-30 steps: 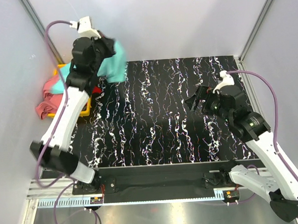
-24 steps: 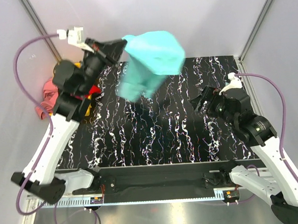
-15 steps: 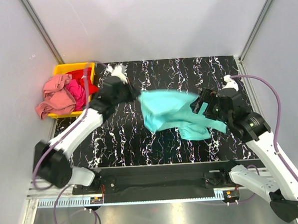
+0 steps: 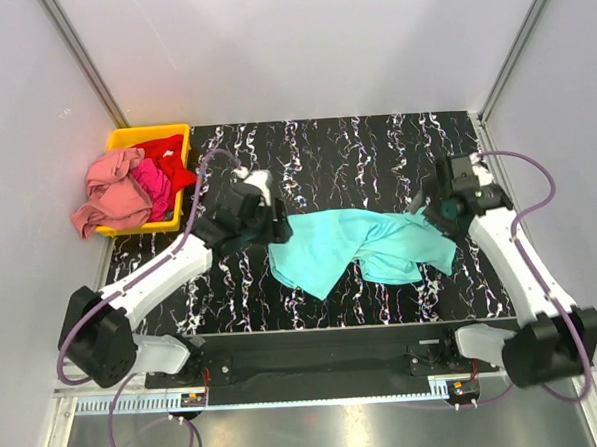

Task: Fold and stack the t-shirts
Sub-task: Move the tshirt to the center of the board, then flatten the tshirt out

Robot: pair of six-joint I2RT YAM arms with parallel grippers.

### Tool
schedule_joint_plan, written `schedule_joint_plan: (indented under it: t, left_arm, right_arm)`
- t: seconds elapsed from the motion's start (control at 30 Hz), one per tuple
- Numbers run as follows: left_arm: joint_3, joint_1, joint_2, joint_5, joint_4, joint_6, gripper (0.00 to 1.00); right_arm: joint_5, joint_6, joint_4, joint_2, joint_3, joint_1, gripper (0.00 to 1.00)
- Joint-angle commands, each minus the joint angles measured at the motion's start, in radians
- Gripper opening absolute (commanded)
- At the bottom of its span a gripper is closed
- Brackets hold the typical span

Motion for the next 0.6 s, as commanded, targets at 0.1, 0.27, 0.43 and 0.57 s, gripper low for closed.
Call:
schedule_joint_plan:
  t: [0.1, 0.27, 0.43, 0.57]
  left_arm:
    - [-0.029, -0.241, -0.012, -0.024, 0.129, 0.168, 0.67]
    - [-0.024, -0.438, 0.086, -0.159, 0.169, 0.230, 0.64]
    - [-0.033, -0.500, 0.174, -0.199, 0.212, 0.219, 0.62]
    - [-0.041, -0.519, 0.227, -0.224, 0.218, 0.217, 0.62]
  right_arm:
    - [-0.083, 0.157, 0.027, 0.195, 0.068, -0.178, 0.88]
    - [-0.114, 0.247, 0.119, 0.322, 0.061, -0.263, 0.70]
    - [-0.192, 0.263, 0.268, 0.420, 0.041, -0.352, 0.62]
    - [-0.218, 0.284, 0.293, 0.480, 0.059, -0.356, 0.62]
